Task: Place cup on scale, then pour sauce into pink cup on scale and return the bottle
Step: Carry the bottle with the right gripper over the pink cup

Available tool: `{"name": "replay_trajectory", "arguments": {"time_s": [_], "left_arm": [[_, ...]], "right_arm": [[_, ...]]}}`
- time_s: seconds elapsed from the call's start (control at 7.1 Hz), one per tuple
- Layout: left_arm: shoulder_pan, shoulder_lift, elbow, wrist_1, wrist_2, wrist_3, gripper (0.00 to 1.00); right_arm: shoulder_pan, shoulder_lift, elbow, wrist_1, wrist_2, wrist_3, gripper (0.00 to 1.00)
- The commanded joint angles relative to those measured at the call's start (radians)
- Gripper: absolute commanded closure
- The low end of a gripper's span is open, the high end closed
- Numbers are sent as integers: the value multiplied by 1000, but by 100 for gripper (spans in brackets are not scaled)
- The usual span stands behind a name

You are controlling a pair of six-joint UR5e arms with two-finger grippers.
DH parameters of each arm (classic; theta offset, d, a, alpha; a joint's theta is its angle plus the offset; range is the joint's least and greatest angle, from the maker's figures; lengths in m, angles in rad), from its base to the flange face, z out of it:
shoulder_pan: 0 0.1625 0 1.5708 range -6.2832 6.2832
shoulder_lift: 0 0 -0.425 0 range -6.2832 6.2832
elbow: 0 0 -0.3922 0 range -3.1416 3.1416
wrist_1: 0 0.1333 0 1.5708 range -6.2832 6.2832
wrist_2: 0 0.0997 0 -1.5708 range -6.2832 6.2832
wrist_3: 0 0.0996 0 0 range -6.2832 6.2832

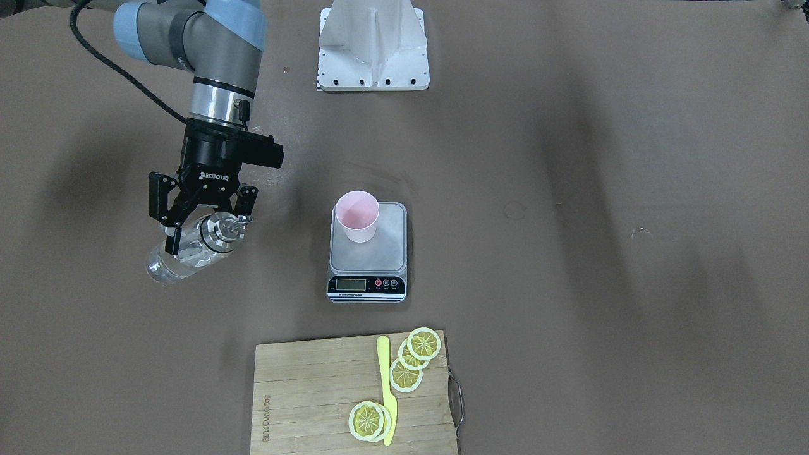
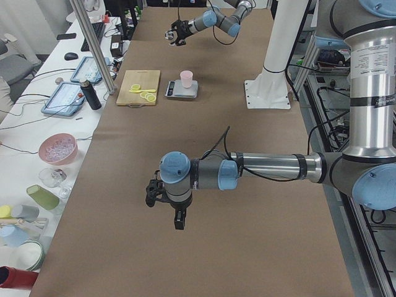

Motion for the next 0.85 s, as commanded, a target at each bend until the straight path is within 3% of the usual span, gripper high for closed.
{"name": "replay_trajectory", "arguments": {"time_s": [0.0, 0.28, 0.7], "left_arm": [[-5, -1, 11, 0, 2, 9, 2], [-5, -3, 19, -1, 2, 3, 2], [-5, -18, 77, -70, 2, -6, 2]], "right_arm": [[-72, 33, -44, -57, -77, -40, 100], [-113, 83, -89, -135, -140, -95, 100], [-170, 76, -136, -140, -229, -164, 100]]}}
